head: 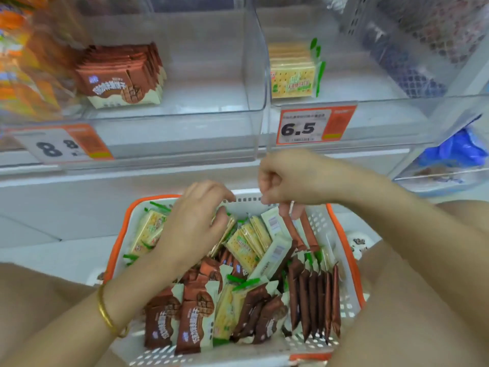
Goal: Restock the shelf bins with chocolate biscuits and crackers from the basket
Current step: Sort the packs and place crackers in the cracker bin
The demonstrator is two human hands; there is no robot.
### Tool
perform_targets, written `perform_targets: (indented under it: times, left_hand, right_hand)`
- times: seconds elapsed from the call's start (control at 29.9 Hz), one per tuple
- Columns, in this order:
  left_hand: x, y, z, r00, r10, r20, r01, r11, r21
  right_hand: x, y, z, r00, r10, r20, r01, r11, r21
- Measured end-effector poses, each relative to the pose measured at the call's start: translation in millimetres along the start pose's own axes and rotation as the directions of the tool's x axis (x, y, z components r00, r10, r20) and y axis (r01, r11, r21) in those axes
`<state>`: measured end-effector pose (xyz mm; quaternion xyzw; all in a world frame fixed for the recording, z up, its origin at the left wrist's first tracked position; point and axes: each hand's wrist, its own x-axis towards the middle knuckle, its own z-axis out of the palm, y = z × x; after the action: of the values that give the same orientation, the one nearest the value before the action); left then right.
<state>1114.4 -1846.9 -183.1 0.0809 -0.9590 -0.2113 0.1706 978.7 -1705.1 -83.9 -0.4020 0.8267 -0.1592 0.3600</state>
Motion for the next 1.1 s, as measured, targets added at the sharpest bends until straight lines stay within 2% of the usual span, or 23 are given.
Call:
perform_targets:
  times: [0.07, 0.13, 0.23, 0.37, 0.57, 0.74, 0.84, 0.9, 0.97, 1.0, 1.04, 1.1]
  left_hand:
    - [-7.9, -23.1, 12.7, 0.987, -0.121, 0.104, 0.118, 0.992, 0.036]
    - [-8.2, -36.1, 19.5, 0.965, -0.207, 0.159, 0.198, 0.978, 0.071]
    - [-6.5, -45.6, 27.9, 0.949, -0.239, 0.205, 0.223, 0.970, 0.099]
    - [-5.7, -47.6, 36.4, 0.953, -0.214, 0.212, 0.207, 0.977, 0.057]
    - [-4.6, -42.1, 44.3, 0.943, -0.205, 0.261, 0.204, 0.978, 0.032]
    - [-7.0, -40.0, 48.0, 0.936, -0.193, 0.294, 0.192, 0.981, 0.034]
    - [-8.8, -37.1, 48.3, 0.928, -0.193, 0.318, 0.200, 0.980, 0.013]
    - [-9.0, -30.8, 47.8, 0.911, -0.194, 0.365, 0.222, 0.974, -0.036]
    - [-9.1, -22.4, 47.4, 0.870, -0.198, 0.452, 0.252, 0.966, -0.063]
    - [-9.4, -18.0, 47.2, 0.856, -0.202, 0.476, 0.258, 0.964, -0.056]
    - [-9.7, -13.2, 46.5, 0.864, -0.198, 0.463, 0.246, 0.968, -0.045]
    - [-8.2, -8.1, 42.9, 0.910, -0.167, 0.380, 0.201, 0.978, -0.051]
  right_hand:
    - [47.3, 20.0, 37.5, 0.978, 0.145, 0.149, -0.129, 0.985, -0.115]
    - [89.9, 44.7, 70.9, 0.973, 0.185, 0.141, -0.151, 0.964, -0.217]
    - [121.0, 77.3, 112.9, 0.970, 0.213, 0.114, -0.165, 0.930, -0.329]
    - [130.6, 96.0, 148.3, 0.959, 0.269, 0.092, -0.232, 0.928, -0.292]
    - [132.8, 104.6, 151.7, 0.927, 0.371, 0.049, -0.350, 0.906, -0.238]
    - [128.3, 99.5, 151.2, 0.942, 0.329, 0.057, -0.308, 0.922, -0.233]
    - [127.8, 91.4, 129.9, 0.938, 0.340, 0.071, -0.334, 0.939, -0.082]
    - [122.2, 81.2, 113.5, 0.922, 0.380, 0.077, -0.388, 0.895, 0.222]
    - [111.8, 68.9, 99.9, 0.902, 0.385, 0.198, -0.423, 0.690, 0.587]
    - [105.4, 63.4, 93.9, 0.897, 0.346, 0.276, -0.435, 0.570, 0.698]
    - [99.5, 59.1, 88.6, 0.892, 0.299, 0.339, -0.447, 0.471, 0.760]
    - [88.4, 54.7, 78.7, 0.890, 0.229, 0.393, -0.454, 0.377, 0.807]
